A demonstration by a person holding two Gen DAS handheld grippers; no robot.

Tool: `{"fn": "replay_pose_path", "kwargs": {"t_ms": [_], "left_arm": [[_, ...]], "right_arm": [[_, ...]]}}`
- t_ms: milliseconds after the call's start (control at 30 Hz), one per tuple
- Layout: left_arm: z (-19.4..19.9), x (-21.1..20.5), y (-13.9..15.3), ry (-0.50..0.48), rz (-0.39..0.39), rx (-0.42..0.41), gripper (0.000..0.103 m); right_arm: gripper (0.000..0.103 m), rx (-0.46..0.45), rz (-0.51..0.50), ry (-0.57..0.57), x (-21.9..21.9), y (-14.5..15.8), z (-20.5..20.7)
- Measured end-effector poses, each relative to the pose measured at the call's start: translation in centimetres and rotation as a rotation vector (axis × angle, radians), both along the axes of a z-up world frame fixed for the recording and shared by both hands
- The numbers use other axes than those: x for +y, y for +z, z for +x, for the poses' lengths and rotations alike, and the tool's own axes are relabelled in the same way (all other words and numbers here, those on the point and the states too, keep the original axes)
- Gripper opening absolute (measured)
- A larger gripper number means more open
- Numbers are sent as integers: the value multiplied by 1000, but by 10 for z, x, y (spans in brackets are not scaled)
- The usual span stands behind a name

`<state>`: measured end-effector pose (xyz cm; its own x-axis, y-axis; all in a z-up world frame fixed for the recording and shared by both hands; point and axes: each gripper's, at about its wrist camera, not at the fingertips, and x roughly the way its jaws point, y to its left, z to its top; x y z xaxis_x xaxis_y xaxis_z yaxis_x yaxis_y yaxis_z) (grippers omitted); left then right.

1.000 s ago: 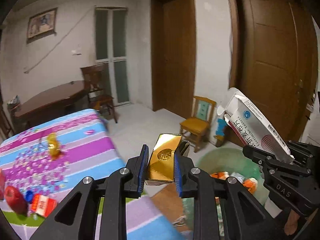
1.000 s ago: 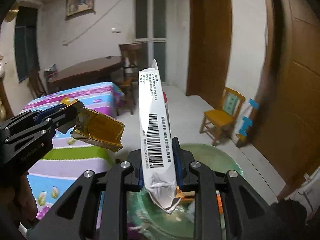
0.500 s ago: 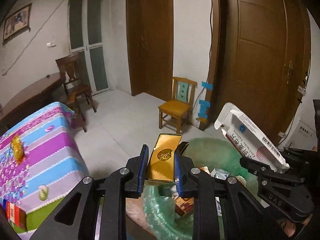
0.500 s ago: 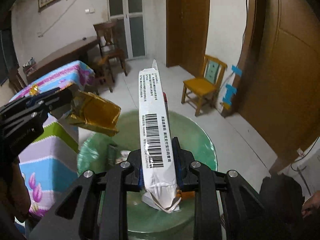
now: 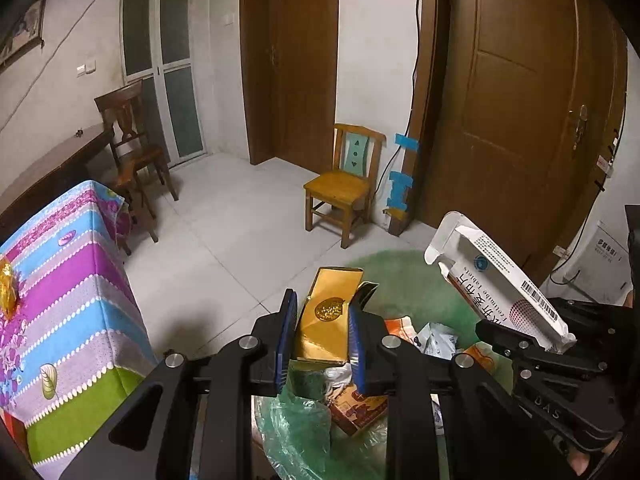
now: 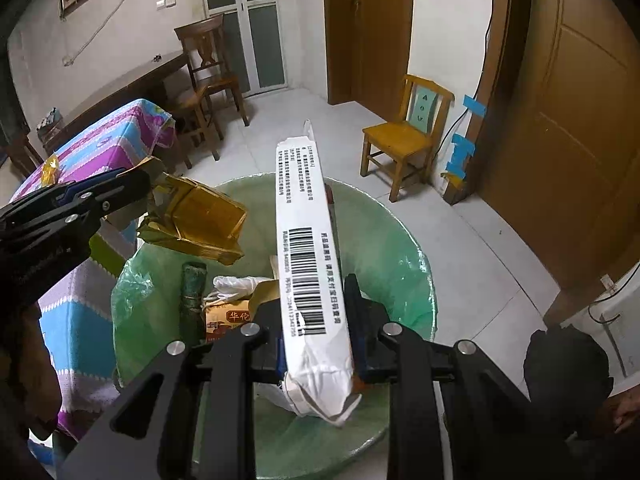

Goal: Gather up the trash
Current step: 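Carry the white medicine box and gold packet over the green bin, then open both tools to drop the box and packet into the bin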

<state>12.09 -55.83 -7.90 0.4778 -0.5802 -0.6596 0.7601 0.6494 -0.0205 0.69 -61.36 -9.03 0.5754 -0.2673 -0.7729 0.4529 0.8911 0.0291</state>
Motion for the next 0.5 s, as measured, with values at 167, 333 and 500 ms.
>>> {"fn": "replay_pose_path", "kwargs": {"t_ms": [167, 333, 500], "left_arm": [[4, 0, -2, 8, -1, 3, 26], [5, 2, -2, 21, 4, 0, 26], [1, 7, 2, 33, 12, -13, 40]], "right_arm": [[23, -10, 8, 7, 0, 3, 1], [25, -13, 4, 16, 0, 5, 1], [31, -29, 11, 16, -3, 7, -1]]}}
